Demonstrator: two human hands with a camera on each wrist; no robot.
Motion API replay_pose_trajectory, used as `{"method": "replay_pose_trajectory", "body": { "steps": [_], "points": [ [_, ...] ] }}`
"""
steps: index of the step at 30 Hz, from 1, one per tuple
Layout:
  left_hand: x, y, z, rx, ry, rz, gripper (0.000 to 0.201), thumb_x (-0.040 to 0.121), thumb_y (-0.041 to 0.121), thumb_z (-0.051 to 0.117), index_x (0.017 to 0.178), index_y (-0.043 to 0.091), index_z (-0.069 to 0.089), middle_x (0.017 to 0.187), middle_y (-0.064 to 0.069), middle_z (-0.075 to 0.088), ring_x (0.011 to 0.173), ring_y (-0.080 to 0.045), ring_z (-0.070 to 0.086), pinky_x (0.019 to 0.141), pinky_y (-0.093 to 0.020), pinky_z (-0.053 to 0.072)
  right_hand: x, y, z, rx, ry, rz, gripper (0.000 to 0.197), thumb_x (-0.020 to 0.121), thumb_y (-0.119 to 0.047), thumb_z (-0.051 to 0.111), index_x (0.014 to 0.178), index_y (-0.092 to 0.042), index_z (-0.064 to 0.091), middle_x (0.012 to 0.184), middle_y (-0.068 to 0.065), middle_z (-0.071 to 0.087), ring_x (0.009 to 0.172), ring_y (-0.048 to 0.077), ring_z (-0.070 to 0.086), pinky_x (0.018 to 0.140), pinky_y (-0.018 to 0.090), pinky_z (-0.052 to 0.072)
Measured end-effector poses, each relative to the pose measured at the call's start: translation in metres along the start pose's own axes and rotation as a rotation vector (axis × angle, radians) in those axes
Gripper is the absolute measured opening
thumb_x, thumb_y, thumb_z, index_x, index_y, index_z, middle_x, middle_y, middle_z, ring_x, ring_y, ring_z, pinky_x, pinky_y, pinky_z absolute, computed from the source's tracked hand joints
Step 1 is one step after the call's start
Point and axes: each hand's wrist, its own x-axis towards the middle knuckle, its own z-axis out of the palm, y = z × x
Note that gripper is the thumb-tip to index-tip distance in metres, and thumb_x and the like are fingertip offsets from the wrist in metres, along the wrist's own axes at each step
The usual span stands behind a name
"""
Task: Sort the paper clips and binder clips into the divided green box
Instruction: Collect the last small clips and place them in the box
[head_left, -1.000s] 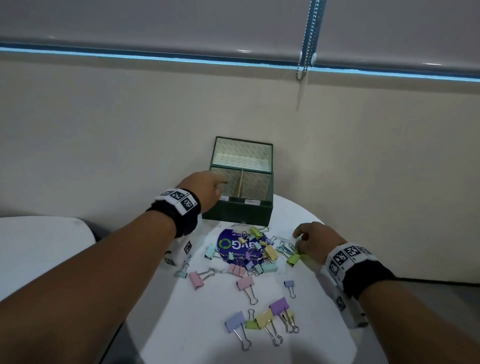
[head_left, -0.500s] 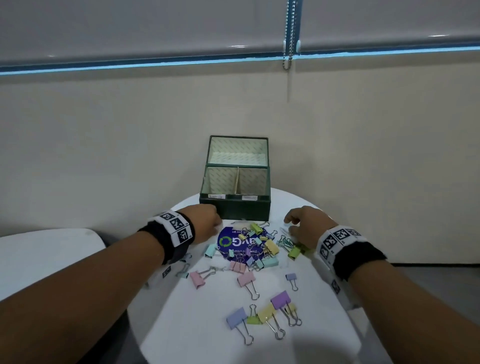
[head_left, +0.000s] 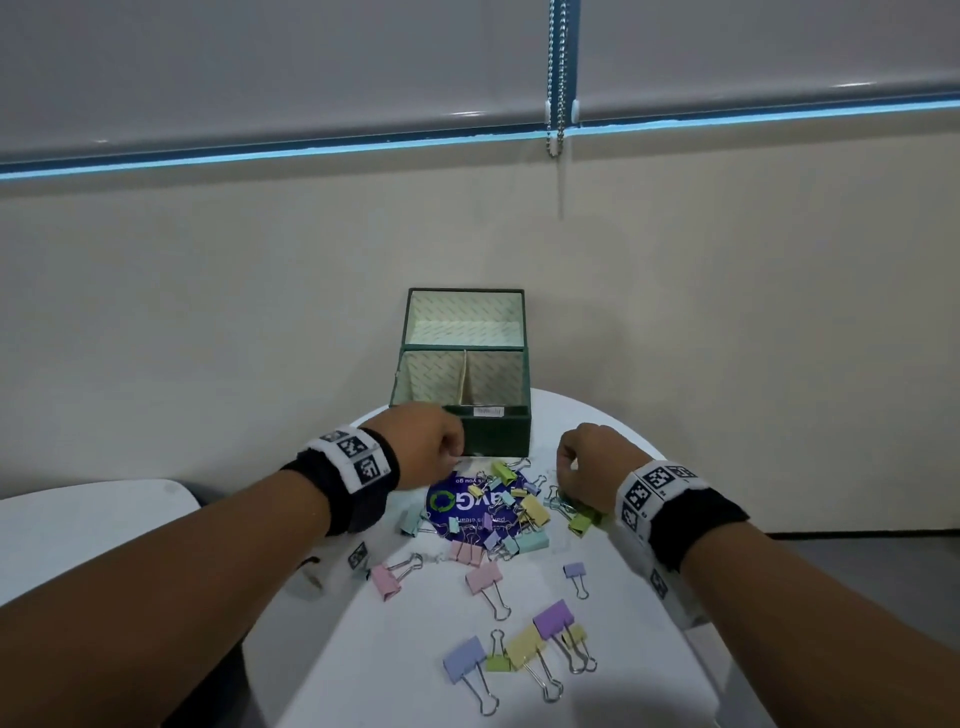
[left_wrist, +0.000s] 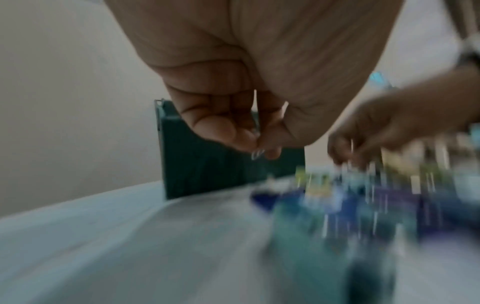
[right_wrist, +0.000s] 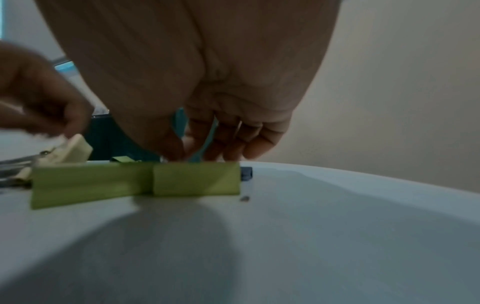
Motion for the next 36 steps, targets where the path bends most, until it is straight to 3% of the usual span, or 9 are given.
{"method": "replay_pose_trajectory", "body": {
  "steps": [5,11,14,20,23,26,29,32,36],
  "points": [
    [0.025,0.002,-0.025,-0.427,0.360,-0.096,0.014,0.092,0.017,0.059,0.091,0.027,0.068,0.086,0.012,0.064,0.080,-0.006,0.060,0.072,-0.020,0.048,-0.010,-0.021,-0.021,0.327,0.218,-0.123,0.007,0.096,-0.016,0.051,0.096,-0.023,0.049,0.075,-0.004,0.060,0.059,0.014,0.055,0.054,0.029,0.047],
    [0.044,-0.003,-0.018,-0.516,0.347,-0.127,0.024,0.094,0.015,0.059,0.107,0.031,0.071,0.090,0.008,0.067,0.084,-0.013,0.063,0.076,-0.024,0.053,0.020,-0.049,-0.041,0.453,0.282,-0.069,0.011,0.094,-0.013,0.056,0.091,-0.023,0.058,0.084,-0.007,0.061,0.073,0.010,0.056,0.060,0.018,0.039],
    [0.032,-0.014,-0.018,-0.481,0.373,-0.138,0.020,0.095,0.019,0.059,0.105,0.034,0.069,0.093,0.010,0.065,0.085,-0.010,0.062,0.073,-0.022,0.049,0.029,-0.053,-0.040,0.401,0.178,-0.050,0.014,0.095,-0.014,0.057,0.100,-0.022,0.067,0.101,-0.006,0.067,0.090,0.013,0.061,0.075,0.019,0.044],
    [-0.021,-0.043,-0.009,-0.267,0.094,-0.064,0.015,0.093,0.025,0.063,0.105,0.030,0.071,0.101,0.010,0.067,0.093,-0.009,0.061,0.083,-0.023,0.046,0.012,-0.037,-0.026,0.272,0.253,-0.068,0.024,0.092,-0.012,0.054,0.085,-0.030,0.067,0.100,-0.010,0.062,0.082,0.011,0.058,0.080,0.026,0.048],
    [-0.042,-0.044,0.008,-0.189,0.012,-0.024,0.019,0.094,0.031,0.061,0.110,0.034,0.070,0.099,0.015,0.064,0.090,-0.006,0.060,0.080,-0.019,0.044,0.000,-0.027,-0.019,0.166,0.048,-0.065,0.024,0.092,-0.013,0.055,0.084,-0.031,0.069,0.093,-0.012,0.067,0.073,0.004,0.061,0.075,0.025,0.053],
    [-0.057,-0.037,0.018,-0.158,-0.008,0.049,0.023,0.093,0.035,0.062,0.115,0.038,0.068,0.098,0.018,0.057,0.089,-0.003,0.057,0.080,-0.016,0.044,-0.005,-0.028,-0.011,0.025,-0.174,-0.035,0.020,0.093,-0.019,0.058,0.101,-0.033,0.071,0.099,-0.012,0.070,0.083,0.009,0.067,0.079,0.028,0.057],
    [-0.062,-0.030,0.022,-0.153,-0.034,0.087,0.029,0.091,0.040,0.064,0.119,0.042,0.066,0.102,0.019,0.055,0.092,-0.002,0.055,0.080,-0.014,0.043,-0.005,-0.035,-0.001,-0.140,-0.168,-0.071,0.021,0.093,-0.030,0.060,0.112,-0.036,0.069,0.109,-0.011,0.066,0.096,0.014,0.063,0.087,0.034,0.055],
    [-0.060,-0.030,0.028,-0.073,-0.101,0.040,0.034,0.089,0.039,0.063,0.124,0.040,0.065,0.107,0.016,0.053,0.103,-0.010,0.056,0.092,-0.026,0.047,-0.005,-0.041,0.001,-0.217,-0.176,-0.081,0.019,0.086,-0.018,0.065,0.098,-0.032,0.069,0.097,-0.009,0.065,0.087,0.014,0.062,0.075,0.030,0.056],
    [-0.055,-0.036,0.033,-0.091,-0.098,-0.038,0.030,0.089,0.034,0.066,0.120,0.032,0.070,0.115,0.008,0.059,0.105,-0.013,0.058,0.091,-0.023,0.045,-0.005,-0.045,0.000,-0.203,-0.188,-0.060,0.013,0.086,-0.016,0.061,0.078,-0.026,0.057,0.086,-0.006,0.061,0.077,0.013,0.059,0.062,0.025,0.045]
  ]
}}
